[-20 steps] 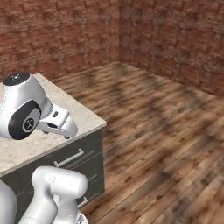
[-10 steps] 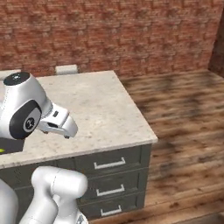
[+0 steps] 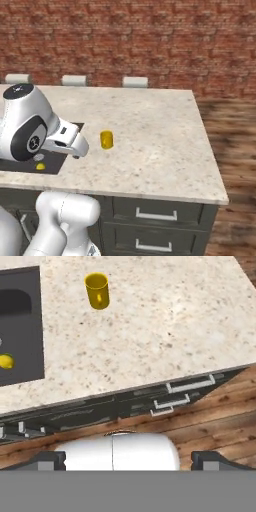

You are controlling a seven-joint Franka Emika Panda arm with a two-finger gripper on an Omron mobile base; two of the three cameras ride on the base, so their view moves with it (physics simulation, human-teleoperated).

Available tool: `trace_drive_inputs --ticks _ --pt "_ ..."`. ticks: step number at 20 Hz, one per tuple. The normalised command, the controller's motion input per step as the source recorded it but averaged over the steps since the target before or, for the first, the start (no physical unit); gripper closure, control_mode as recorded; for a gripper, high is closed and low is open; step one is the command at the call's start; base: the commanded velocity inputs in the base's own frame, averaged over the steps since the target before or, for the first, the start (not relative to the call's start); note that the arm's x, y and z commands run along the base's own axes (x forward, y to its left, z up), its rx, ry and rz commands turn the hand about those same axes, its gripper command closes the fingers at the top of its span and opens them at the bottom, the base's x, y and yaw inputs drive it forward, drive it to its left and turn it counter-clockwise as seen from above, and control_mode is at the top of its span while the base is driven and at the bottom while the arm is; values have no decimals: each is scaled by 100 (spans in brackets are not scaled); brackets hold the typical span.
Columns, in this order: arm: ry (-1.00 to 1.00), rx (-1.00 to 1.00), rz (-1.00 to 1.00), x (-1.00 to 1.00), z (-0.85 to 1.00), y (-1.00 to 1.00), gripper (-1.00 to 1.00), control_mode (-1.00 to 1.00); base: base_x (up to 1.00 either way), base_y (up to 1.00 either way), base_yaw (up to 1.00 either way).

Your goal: Clear the mugs and bowl far away from the sink.

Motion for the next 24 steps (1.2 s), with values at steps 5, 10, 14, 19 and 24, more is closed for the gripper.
trace_drive_inputs --ticks 5,10,14,19,24 --pt "0 0 0 0 0 0 -100 100 100 -27 26" --pt "0 0 0 0 0 0 -100 100 96 -19 14" --pt "0 0 0 0 0 0 -100 100 78 -45 12" --pt "0 0 0 0 0 0 -100 100 96 -14 0" --pt "0 0 0 0 0 0 -100 100 79 -28 0"
